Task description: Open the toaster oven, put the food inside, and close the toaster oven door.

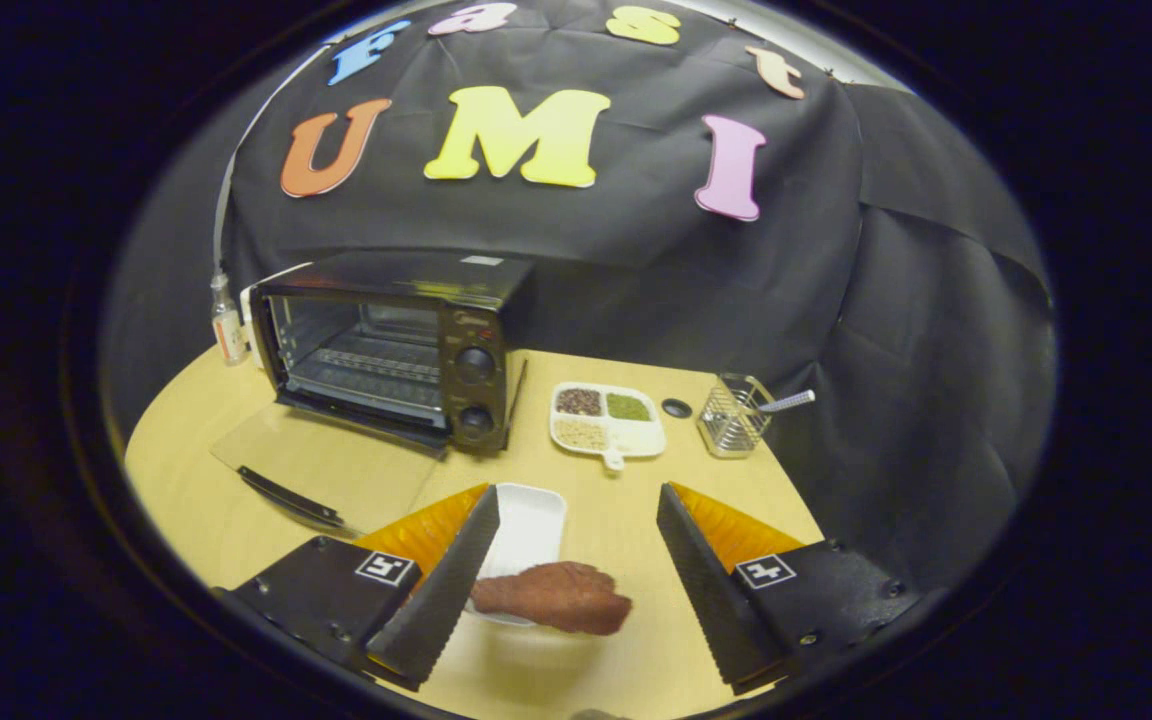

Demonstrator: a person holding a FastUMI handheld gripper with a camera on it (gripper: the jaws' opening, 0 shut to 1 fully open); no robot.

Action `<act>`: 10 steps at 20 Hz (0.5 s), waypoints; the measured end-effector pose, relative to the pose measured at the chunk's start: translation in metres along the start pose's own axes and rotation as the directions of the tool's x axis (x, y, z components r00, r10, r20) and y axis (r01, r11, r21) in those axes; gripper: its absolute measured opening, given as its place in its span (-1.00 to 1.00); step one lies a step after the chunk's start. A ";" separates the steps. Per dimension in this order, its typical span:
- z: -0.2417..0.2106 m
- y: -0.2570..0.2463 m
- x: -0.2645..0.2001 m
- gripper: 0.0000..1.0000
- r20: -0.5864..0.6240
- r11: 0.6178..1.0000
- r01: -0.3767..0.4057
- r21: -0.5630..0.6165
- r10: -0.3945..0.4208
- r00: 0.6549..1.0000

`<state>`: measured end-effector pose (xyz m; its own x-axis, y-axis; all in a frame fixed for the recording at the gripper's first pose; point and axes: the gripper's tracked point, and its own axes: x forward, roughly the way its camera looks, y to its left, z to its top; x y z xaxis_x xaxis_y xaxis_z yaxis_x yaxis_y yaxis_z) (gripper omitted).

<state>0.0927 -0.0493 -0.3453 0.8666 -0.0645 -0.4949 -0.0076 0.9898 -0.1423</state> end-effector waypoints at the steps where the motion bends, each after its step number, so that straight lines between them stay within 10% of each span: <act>1: -0.009 -0.009 0.002 1.00 -0.022 1.000 -0.018 0.025 0.019 1.000; 4: -0.040 -0.013 0.011 1.00 -0.107 0.980 -0.150 0.133 0.164 0.981; 10: -0.077 0.016 0.020 0.65 -0.205 0.825 -0.395 0.404 0.502 0.840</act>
<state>0.0714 -0.0447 -0.4231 0.6217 0.4169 -0.6631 -0.1464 0.8935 0.4245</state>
